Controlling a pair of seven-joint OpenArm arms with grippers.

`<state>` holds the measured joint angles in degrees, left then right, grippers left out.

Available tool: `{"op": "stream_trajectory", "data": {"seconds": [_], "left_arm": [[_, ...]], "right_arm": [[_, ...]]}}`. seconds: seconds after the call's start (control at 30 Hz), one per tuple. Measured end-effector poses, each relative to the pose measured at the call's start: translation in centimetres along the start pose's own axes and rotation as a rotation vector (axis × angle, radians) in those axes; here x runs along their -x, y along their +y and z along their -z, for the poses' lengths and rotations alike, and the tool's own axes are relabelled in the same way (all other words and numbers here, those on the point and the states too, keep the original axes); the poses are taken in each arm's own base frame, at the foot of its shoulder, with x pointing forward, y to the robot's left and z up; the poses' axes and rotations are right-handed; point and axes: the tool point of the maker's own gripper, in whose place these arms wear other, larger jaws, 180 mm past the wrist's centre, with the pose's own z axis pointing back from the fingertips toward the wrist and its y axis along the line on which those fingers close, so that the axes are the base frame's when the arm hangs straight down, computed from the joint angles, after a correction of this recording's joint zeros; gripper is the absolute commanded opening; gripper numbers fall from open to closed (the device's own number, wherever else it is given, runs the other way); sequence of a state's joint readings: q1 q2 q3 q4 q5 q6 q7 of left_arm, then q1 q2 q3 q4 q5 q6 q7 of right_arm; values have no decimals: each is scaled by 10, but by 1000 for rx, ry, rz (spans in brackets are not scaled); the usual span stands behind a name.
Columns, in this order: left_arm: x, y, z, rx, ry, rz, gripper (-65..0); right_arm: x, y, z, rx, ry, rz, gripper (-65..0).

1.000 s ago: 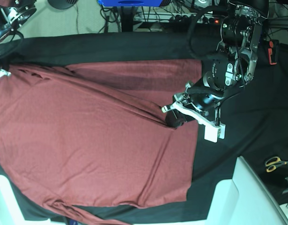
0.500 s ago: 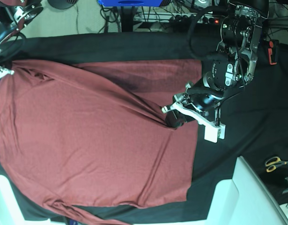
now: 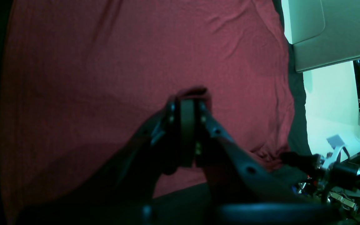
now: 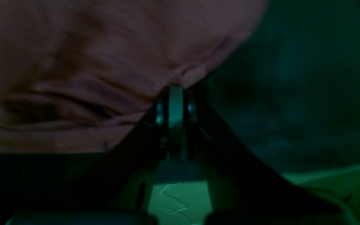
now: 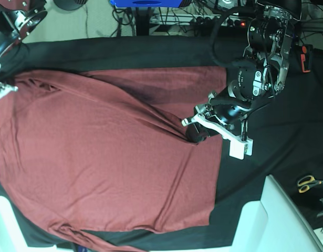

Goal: Fold the T-shirt properly
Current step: 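Drag the held edge with the left gripper across the shirt body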

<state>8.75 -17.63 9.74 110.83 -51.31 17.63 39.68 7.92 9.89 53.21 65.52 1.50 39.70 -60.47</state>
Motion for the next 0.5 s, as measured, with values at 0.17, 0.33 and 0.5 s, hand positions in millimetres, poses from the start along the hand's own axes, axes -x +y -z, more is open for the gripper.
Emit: {"op": "stream_trajectory", "data": {"seconds": [0.17, 0.33, 0.5], "left_arm": [[0, 2, 0, -5, 1, 5, -650], [2, 6, 1, -16, 8, -1, -650], [13, 21, 7, -53, 40, -20, -650]], "right_arm": [[-21, 2, -13, 28, -69, -14, -648], [-22, 0, -16, 46, -63, 12, -648], [-36, 16, -14, 33, -66, -50, -648]]}}
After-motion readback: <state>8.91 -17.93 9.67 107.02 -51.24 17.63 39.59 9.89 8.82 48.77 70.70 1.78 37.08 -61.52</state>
